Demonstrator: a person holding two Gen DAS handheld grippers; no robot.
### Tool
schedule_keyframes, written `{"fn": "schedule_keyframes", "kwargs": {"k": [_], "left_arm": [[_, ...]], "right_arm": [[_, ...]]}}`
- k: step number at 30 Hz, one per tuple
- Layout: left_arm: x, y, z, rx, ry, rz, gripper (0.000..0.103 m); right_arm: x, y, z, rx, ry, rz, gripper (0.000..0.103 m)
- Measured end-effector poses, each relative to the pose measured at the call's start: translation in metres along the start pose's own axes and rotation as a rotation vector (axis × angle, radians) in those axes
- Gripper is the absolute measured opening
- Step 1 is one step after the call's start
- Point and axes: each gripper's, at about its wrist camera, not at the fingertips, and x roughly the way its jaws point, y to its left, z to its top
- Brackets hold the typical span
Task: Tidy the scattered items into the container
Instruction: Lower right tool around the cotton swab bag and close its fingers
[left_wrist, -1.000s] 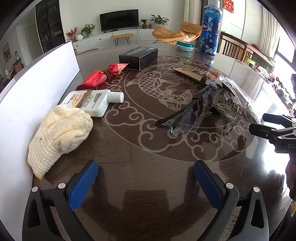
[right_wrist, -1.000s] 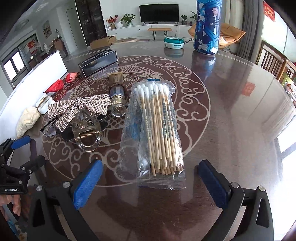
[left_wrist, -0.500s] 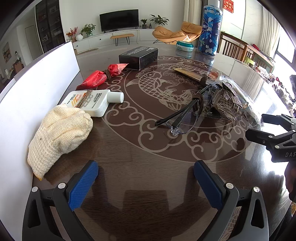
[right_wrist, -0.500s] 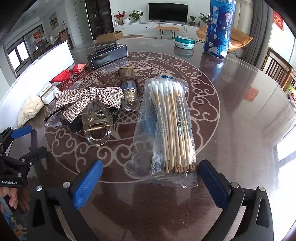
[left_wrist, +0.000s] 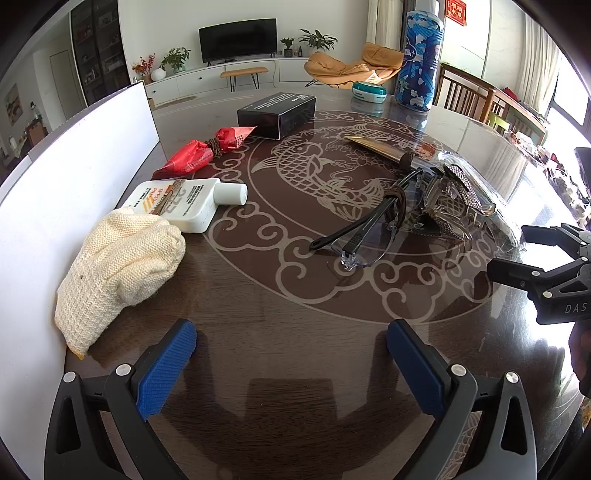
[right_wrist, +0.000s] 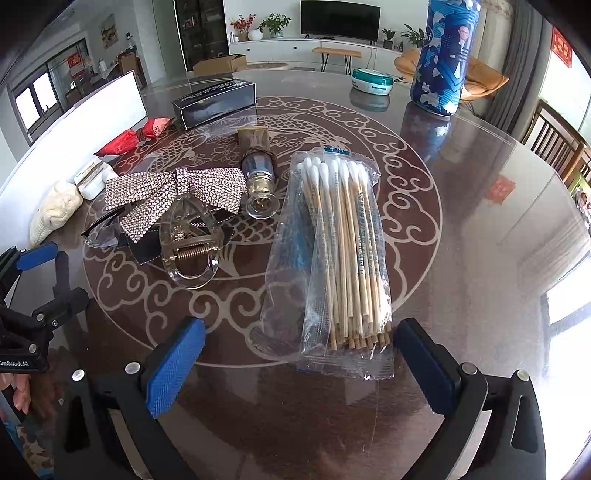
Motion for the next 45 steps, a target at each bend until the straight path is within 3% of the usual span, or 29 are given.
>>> {"fn": "schedule_keyframes", "kwargs": {"k": [20, 34, 45], "left_arm": [[0.001, 0.0, 0.0, 0.0, 0.0, 0.0, 0.103], [0.001, 0.0, 0.0, 0.0, 0.0, 0.0, 0.103], [0.0, 0.0, 0.0, 0.001, 0.0, -0.001, 0.103]], "right_arm": [[0.002, 0.0, 0.002, -0.003, 0.03, 0.0, 0.103], [0.01, -0.001, 0.02, -0.033, 0.169, 0.014, 0.103], [0.012, 0.002, 0.025, -0.055, 0.096, 0.024, 0.099]]}}
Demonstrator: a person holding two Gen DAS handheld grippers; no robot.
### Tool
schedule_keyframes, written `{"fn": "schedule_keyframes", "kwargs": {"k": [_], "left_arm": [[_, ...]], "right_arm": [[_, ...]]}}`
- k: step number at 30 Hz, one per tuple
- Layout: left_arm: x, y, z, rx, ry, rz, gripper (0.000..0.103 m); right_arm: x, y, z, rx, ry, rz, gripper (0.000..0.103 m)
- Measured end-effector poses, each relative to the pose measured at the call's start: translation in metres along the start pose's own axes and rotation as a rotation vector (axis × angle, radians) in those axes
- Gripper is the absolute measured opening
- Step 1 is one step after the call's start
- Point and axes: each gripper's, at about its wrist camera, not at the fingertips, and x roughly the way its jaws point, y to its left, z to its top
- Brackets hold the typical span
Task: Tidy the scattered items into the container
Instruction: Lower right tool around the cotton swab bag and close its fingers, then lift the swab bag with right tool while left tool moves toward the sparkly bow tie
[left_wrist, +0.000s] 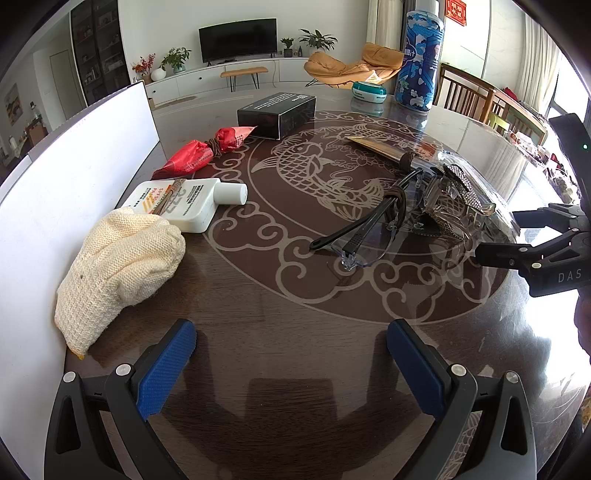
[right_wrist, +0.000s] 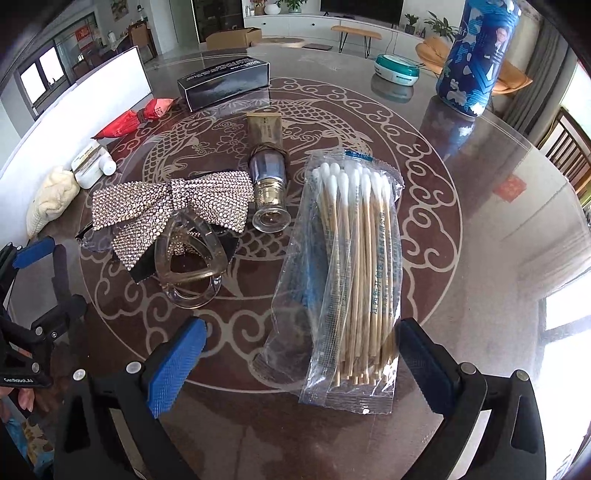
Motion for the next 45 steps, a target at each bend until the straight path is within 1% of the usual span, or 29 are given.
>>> {"fn": "schedule_keyframes", "kwargs": {"k": [2, 3, 4, 5, 6, 7, 10, 16, 20, 24, 27, 29, 31, 33, 34, 36, 38, 42, 45], "left_arm": [[0.0, 0.0, 0.0, 0.0, 0.0, 0.0, 0.103], [0.0, 0.0, 0.0, 0.0, 0.0, 0.0, 0.103], [0.0, 0.0, 0.0, 0.0, 0.0, 0.0, 0.103], [0.0, 0.0, 0.0, 0.0, 0.0, 0.0, 0.103], [0.0, 0.0, 0.0, 0.0, 0.0, 0.0, 0.103], [0.0, 0.0, 0.0, 0.0, 0.0, 0.0, 0.103], [0.0, 0.0, 0.0, 0.0, 0.0, 0.0, 0.103], [0.0, 0.0, 0.0, 0.0, 0.0, 0.0, 0.103], [-0.001, 0.0, 0.0, 0.0, 0.0, -0.002, 0.103], [-0.001, 0.0, 0.0, 0.0, 0.0, -0.002, 0.103], [0.0, 0.0, 0.0, 0.0, 0.0, -0.002, 0.103], [-0.001, 0.0, 0.0, 0.001, 0.0, -0.001, 0.103], [-0.001, 0.0, 0.0, -0.003, 0.0, -0.001, 0.103], [-0.001, 0.0, 0.0, -0.004, -0.001, 0.0, 0.103], [-0.001, 0.001, 0.0, -0.004, -0.001, 0.0, 0.103], [-0.001, 0.002, -0.001, -0.006, -0.001, 0.0, 0.103], [-0.003, 0.003, -0.004, -0.011, 0.001, 0.001, 0.103], [-0.014, 0.0, -0.018, 0.003, 0.002, -0.009, 0.103], [-0.021, -0.011, -0.028, 0.025, 0.009, -0.026, 0.103]], "right_arm": [[-0.003, -0.002, 0.0, 0.01, -0.028, -0.004, 0.09], [-0.006, -0.003, 0.0, 0.01, -0.04, -0.004, 0.08], [-0.008, -0.004, 0.0, 0.009, -0.048, -0.004, 0.065], [-0.009, -0.005, 0.002, 0.009, -0.05, -0.003, 0.06], [-0.01, -0.007, 0.003, 0.012, -0.049, -0.007, 0.05], [-0.011, -0.009, 0.003, 0.017, -0.051, -0.01, 0.044], [-0.013, -0.021, 0.0, 0.05, -0.062, -0.042, 0.04], [-0.016, -0.055, -0.01, 0.154, -0.08, -0.118, 0.04], [-0.015, -0.058, -0.001, 0.162, -0.081, -0.13, 0.04], [-0.009, -0.04, 0.016, 0.148, -0.091, -0.104, 0.04], [-0.001, -0.018, 0.029, 0.112, -0.092, -0.082, 0.04], [0.002, 0.0, 0.034, 0.067, -0.085, -0.04, 0.04], [-0.001, 0.022, 0.034, 0.008, -0.083, 0.026, 0.04], [-0.007, 0.034, 0.03, -0.011, -0.081, 0.079, 0.04], [-0.011, 0.035, 0.027, -0.011, -0.084, 0.086, 0.04], [-0.017, 0.032, 0.02, -0.017, -0.099, 0.059, 0.04], [-0.023, 0.024, 0.009, -0.035, -0.103, 0.013, 0.04], [-0.033, 0.005, -0.018, -0.094, -0.106, -0.076, 0.04], [-0.035, -0.009, -0.04, -0.092, -0.108, -0.1, 0.04]]}}
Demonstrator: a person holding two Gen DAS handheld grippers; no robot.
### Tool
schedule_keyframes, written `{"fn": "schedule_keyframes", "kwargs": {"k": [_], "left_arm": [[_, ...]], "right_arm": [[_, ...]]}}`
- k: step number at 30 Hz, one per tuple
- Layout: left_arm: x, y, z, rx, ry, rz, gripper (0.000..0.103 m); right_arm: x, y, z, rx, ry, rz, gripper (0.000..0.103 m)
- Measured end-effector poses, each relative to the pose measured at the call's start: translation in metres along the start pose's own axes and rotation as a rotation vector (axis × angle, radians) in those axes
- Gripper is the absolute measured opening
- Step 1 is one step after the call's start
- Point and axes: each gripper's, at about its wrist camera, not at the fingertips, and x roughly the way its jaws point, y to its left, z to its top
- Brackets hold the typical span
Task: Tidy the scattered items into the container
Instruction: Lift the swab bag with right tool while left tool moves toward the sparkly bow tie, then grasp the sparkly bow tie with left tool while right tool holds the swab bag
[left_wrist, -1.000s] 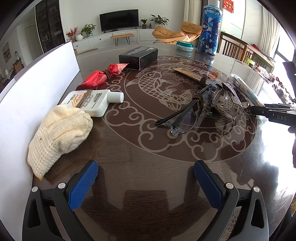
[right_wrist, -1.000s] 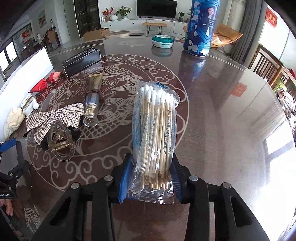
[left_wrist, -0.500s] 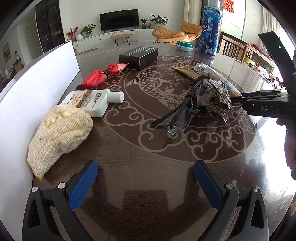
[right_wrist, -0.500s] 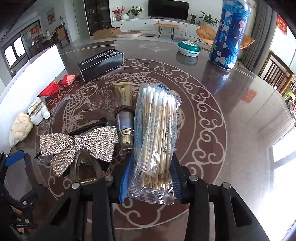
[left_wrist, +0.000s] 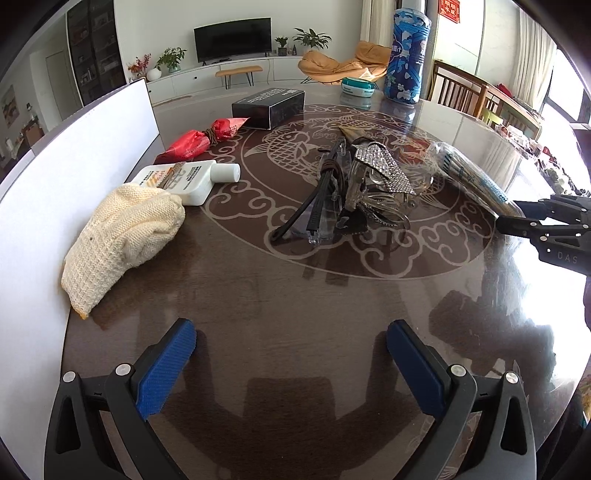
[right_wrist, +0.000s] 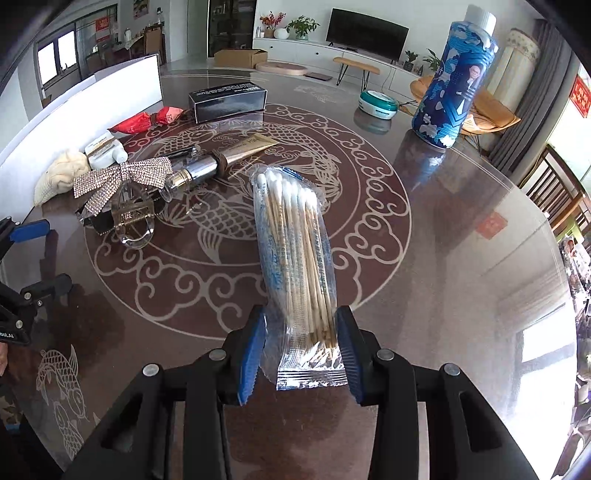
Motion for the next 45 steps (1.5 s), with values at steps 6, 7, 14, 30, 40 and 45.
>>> {"fn": "schedule_keyframes", "kwargs": {"k": [6, 7, 14, 30, 40, 45], "left_arm": [[0.002, -0.047, 0.002, 0.089, 0.009, -0.06, 0.103], [0.005, -0.054, 0.007, 0.098, 0.01, -0.067, 0.103], [0.038, -0.088, 0.057, 0.127, 0.008, -0.086, 0.103], [0.063, -0.057, 0.112, 0.036, -0.047, -0.161, 0.044], [0.006, -0.066, 0.024, 0.103, -0.046, -0.108, 0.058], [-0.002, -0.071, 0.002, 0.127, -0.032, -0.08, 0.09]], "right_arm": [[-0.008, -0.013, -0.029, 0.072, -0.061, 0.001, 0.042], [-0.008, -0.014, -0.031, 0.078, -0.068, -0.001, 0.044], [-0.004, -0.036, -0.042, 0.216, -0.1, 0.017, 0.071], [-0.001, -0.036, -0.039, 0.219, -0.096, -0.003, 0.076], [-0.001, -0.037, -0.039, 0.22, -0.096, -0.001, 0.076], [0.001, -0.037, -0.039, 0.219, -0.089, 0.001, 0.085]]}}
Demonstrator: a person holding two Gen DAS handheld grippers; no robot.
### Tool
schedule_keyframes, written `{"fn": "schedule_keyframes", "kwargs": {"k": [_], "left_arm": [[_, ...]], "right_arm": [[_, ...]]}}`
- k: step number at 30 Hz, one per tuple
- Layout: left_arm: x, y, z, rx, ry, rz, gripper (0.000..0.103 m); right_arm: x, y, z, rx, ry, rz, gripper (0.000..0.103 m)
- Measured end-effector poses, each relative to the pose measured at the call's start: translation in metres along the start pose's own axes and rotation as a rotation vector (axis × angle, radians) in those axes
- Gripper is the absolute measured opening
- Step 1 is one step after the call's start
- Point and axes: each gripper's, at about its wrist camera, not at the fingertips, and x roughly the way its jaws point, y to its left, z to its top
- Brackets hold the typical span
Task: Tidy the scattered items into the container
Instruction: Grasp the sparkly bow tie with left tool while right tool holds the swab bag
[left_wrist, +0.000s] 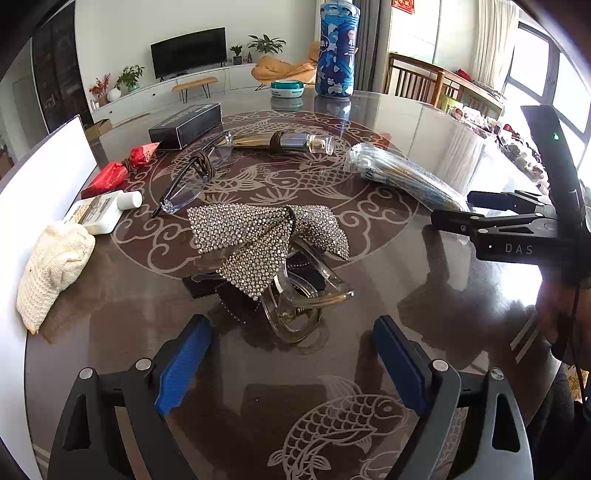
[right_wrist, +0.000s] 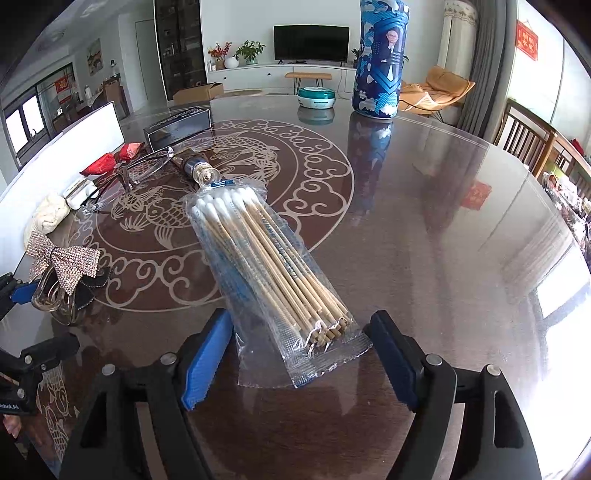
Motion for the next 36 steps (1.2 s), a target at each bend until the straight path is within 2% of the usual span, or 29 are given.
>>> {"fn": "schedule_keyframes", "kwargs": {"k": [4, 9, 13, 19, 23, 27, 31, 36], "left_arm": [[0.003, -0.006, 0.007, 0.068, 0.013, 0.007, 0.09], [0.006, -0.004, 0.023, 0.206, 0.007, 0.074, 0.09], [0.015, 0.007, 0.036, 0.223, 0.026, 0.066, 0.091], [0.02, 0.028, 0.043, 0.125, 0.012, 0.087, 0.091], [0.019, 0.046, 0.034, 0.024, 0.017, 0.03, 0.091], [0.018, 0.049, 0.025, -0.009, 0.017, 0.016, 0.092], [0.015, 0.057, 0.019, -0.087, 0.016, 0.073, 0.092], [-0.001, 0.078, -0.003, -0.184, 0.029, 0.136, 0.092]], "right_arm": [[0.001, 0.001, 0.0, -0.002, 0.003, 0.0, 0.086], [0.001, 0.001, 0.0, -0.002, 0.003, 0.0, 0.087], [0.002, 0.0, 0.0, -0.002, 0.003, 0.0, 0.087], [0.002, 0.0, 0.0, -0.002, 0.003, 0.0, 0.087], [0.002, 0.0, 0.0, -0.002, 0.003, 0.002, 0.087], [0.002, 0.0, 0.0, -0.002, 0.003, 0.002, 0.087], [0.002, 0.0, 0.0, -0.002, 0.003, 0.002, 0.087], [0.002, 0.0, 0.0, -0.002, 0.003, 0.003, 0.087]]}}
